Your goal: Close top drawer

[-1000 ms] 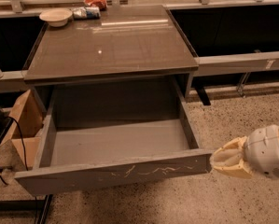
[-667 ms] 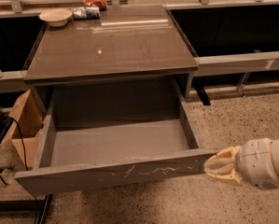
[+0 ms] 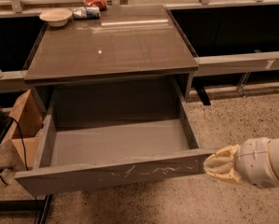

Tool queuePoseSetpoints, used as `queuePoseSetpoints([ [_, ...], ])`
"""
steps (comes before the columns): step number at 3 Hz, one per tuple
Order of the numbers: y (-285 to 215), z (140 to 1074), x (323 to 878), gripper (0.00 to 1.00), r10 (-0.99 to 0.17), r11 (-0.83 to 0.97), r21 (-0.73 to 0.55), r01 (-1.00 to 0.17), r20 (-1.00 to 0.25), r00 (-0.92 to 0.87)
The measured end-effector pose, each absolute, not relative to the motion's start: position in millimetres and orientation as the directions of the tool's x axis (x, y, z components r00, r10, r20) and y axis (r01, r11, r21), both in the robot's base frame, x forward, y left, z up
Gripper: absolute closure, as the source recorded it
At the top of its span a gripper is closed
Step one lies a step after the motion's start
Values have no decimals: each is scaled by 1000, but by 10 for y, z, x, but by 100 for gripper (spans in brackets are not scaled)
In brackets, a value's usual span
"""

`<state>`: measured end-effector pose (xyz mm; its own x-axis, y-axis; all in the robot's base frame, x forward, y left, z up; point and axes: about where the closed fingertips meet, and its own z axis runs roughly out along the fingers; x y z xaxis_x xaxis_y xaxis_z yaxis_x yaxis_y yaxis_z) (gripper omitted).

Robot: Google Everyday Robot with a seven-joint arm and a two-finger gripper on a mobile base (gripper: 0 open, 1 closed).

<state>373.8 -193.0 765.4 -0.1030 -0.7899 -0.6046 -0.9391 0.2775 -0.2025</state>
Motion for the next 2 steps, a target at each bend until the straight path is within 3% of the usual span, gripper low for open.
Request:
queuePoseSetpoints([
  [2, -1737, 7304, 3797, 100, -814, 196, -280, -940, -581, 3],
])
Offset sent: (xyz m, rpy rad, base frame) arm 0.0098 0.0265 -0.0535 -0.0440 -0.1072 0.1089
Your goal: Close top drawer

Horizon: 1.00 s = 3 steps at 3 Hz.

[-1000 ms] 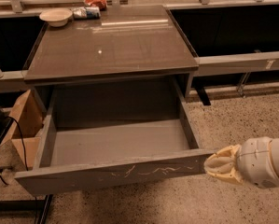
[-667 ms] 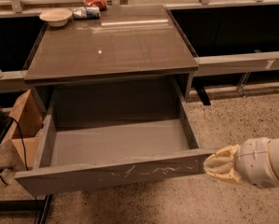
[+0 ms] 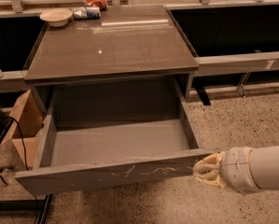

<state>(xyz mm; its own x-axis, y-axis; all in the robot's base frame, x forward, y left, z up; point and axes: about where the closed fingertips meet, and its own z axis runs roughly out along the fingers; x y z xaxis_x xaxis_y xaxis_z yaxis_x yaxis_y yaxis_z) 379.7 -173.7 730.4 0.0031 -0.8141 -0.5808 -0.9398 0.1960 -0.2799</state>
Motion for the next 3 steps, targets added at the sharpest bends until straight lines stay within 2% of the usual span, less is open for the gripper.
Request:
queuePoseSetpoints([
  [3, -1478, 6927, 4086, 100, -819, 119, -319, -940, -566, 88],
])
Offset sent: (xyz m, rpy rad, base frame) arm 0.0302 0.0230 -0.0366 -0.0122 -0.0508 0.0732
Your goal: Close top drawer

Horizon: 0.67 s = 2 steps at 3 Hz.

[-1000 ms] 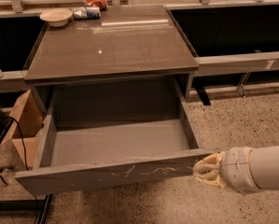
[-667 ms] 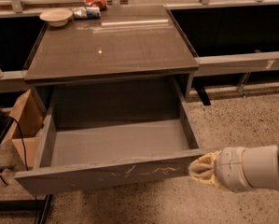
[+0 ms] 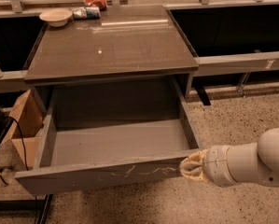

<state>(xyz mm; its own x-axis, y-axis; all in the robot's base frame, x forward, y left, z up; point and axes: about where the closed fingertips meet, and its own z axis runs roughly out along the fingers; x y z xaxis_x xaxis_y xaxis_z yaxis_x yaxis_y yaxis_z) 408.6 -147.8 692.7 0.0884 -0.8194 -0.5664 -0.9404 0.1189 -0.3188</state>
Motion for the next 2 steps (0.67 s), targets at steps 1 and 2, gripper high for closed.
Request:
queuePoseSetpoints([
  [1, -1421, 6748, 4165, 100, -817, 110, -311, -944, -569, 93],
  [2, -1404, 6627, 4197, 100, -817, 108, -303, -947, -570, 89],
])
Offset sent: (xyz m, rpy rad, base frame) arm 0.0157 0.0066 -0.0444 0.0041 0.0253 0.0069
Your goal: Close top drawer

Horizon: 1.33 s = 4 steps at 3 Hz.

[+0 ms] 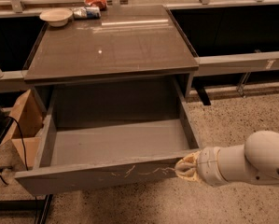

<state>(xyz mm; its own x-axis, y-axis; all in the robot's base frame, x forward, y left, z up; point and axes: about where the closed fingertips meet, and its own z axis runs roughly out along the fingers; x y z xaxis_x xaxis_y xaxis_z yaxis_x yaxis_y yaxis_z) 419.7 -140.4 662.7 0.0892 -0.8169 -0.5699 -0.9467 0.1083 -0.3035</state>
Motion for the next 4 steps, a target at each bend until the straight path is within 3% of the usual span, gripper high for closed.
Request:
queuePoseSetpoints([
  [1, -1376, 6496, 4224, 100, -818, 113, -302, -947, -569, 84],
  [2, -1374, 6488, 4229, 83, -818, 114, -303, -946, -569, 84],
  [4, -1374, 6488, 4229, 22, -818, 114, -303, -946, -569, 84],
])
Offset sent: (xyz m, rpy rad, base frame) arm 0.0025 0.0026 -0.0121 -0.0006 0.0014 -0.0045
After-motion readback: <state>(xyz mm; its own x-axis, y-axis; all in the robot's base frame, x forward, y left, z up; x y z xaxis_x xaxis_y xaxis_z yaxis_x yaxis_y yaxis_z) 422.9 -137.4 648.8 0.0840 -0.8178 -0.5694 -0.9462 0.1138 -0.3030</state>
